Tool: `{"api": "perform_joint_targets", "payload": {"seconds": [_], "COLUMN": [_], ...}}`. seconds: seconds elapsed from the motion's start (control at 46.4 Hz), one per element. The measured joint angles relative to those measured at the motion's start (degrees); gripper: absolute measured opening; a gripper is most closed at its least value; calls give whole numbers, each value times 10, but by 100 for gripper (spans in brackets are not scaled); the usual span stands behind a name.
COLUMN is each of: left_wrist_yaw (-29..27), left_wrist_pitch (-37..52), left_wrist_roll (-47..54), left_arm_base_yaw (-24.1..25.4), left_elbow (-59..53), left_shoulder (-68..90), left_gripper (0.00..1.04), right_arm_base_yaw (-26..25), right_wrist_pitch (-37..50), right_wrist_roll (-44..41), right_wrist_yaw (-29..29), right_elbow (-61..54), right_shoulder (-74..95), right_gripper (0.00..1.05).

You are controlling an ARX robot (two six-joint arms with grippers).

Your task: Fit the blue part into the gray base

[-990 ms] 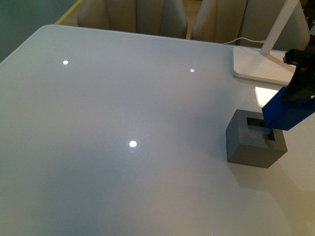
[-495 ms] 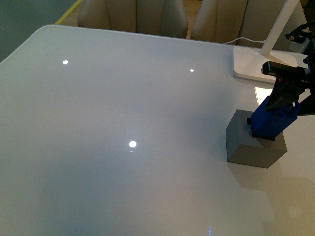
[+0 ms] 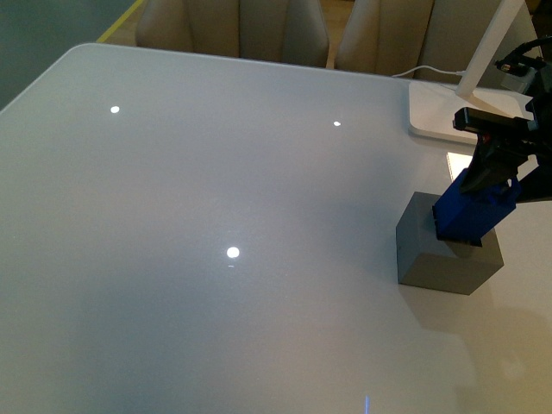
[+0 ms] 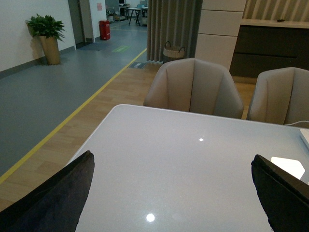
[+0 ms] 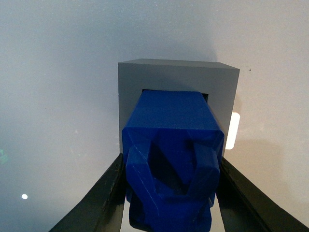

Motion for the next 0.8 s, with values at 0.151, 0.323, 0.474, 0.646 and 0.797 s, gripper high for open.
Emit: {"api": "perform_joint_targets", "payload": {"seconds": [0.151,0.323,0.474,0.646,0.797], "left_wrist_yaw": [0,0,0,0,0], "left_wrist_pitch": [0,0,0,0,0], "left_wrist_roll": [0,0,0,0,0], "left_arm_base_yaw": [0,0,0,0,0], "left_elbow": [0,0,0,0,0], "left_shoulder": [0,0,0,0,0], "left_gripper": [97,97,97,97,97], "right_arm_base_yaw": [1,1,0,0,4], "right_wrist_pitch": [-6,-6,-5,0,6], "right_wrist_roll": [0,0,-1,-1,0], "right_wrist_yaw": [1,7,9,9,9], "right_elbow": [-1,-1,-1,-1,-5], "right_shoulder": [0,0,5,12,13], "right_gripper": [44,44,44,44,61]}}
